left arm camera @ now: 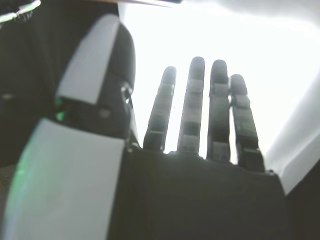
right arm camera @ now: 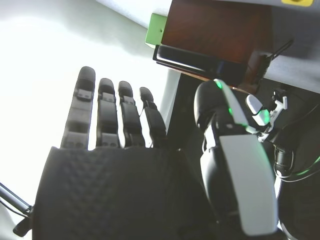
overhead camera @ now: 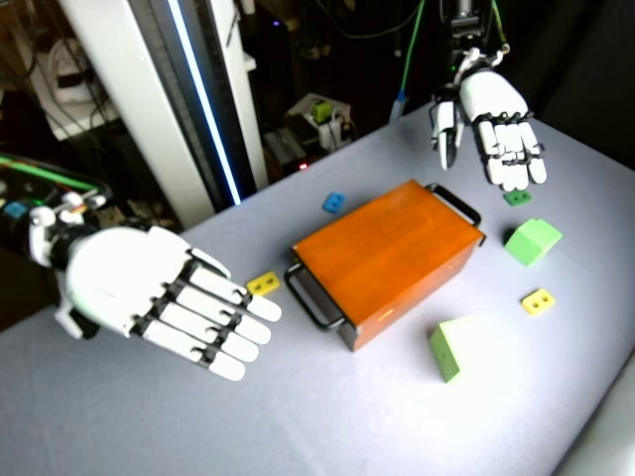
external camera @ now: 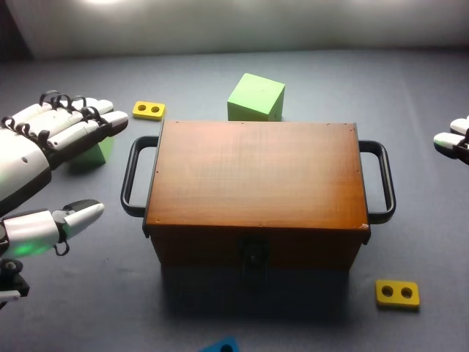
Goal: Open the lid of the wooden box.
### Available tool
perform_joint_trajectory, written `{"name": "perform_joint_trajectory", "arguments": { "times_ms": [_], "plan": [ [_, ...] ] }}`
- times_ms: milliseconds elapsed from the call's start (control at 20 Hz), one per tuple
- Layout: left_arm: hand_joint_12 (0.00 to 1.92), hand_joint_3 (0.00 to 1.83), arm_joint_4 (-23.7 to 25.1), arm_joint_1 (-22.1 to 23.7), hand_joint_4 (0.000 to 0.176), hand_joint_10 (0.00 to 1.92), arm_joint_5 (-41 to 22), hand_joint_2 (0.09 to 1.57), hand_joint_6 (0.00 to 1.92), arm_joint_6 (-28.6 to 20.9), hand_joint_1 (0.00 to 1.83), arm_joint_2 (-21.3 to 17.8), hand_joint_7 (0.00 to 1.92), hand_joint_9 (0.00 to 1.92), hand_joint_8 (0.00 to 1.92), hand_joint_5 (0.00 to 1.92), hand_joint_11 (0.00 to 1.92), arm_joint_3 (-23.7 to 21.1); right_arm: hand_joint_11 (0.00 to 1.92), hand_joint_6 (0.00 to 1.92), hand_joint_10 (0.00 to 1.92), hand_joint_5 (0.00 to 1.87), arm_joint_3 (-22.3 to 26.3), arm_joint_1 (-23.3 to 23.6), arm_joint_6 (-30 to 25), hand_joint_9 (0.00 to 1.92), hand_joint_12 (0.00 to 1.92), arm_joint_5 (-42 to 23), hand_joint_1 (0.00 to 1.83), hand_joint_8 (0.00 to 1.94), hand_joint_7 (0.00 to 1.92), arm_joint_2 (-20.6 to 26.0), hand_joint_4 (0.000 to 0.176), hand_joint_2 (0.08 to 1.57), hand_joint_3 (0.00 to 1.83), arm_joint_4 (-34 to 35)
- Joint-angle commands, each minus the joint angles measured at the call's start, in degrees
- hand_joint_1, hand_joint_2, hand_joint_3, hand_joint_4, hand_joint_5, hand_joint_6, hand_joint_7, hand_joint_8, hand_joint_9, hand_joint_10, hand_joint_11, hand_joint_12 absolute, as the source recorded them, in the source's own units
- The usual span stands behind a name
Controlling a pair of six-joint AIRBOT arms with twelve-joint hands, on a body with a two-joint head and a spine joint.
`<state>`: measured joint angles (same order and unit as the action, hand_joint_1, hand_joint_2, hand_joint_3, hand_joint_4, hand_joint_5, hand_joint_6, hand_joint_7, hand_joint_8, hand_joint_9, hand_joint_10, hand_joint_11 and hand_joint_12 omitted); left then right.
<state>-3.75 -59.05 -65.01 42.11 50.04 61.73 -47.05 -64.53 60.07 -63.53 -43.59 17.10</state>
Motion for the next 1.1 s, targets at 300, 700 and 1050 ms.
{"name": "perform_joint_trajectory", "arguments": {
  "times_ms": [300,700,1050],
  "plan": [
    [0.01,0.01,-1.2,0.3,0.000,0.00,-6.5,1.36,0.00,-0.4,0.45,0.0,0.00,0.00,0.00,0.04,0.01,0.3,0.00,0.02,0.00,0.09,-0.1,0.5,-0.1,0.00,0.00,-7.2,0.54,0.00,0.00,0.0,0.000,1.38,0.01,-0.3],
    [0.00,0.00,-2.2,-0.6,0.000,0.00,-2.6,1.35,0.01,-0.2,0.43,-0.4,0.03,0.00,0.01,0.08,0.00,0.7,0.00,0.00,0.00,0.06,-1.0,0.5,-0.1,0.00,0.00,-4.8,0.44,0.00,0.00,-1.0,0.000,1.40,0.01,-0.4],
    [0.00,0.00,-1.2,-0.8,0.000,0.02,0.9,1.33,0.02,-0.2,0.46,-0.2,0.17,0.05,0.02,0.19,0.00,0.8,0.00,0.00,0.00,0.05,-3.1,2.8,-0.1,0.00,0.00,0.2,0.55,0.00,0.00,-3.7,0.000,1.40,0.00,-0.6]
  ]
}}
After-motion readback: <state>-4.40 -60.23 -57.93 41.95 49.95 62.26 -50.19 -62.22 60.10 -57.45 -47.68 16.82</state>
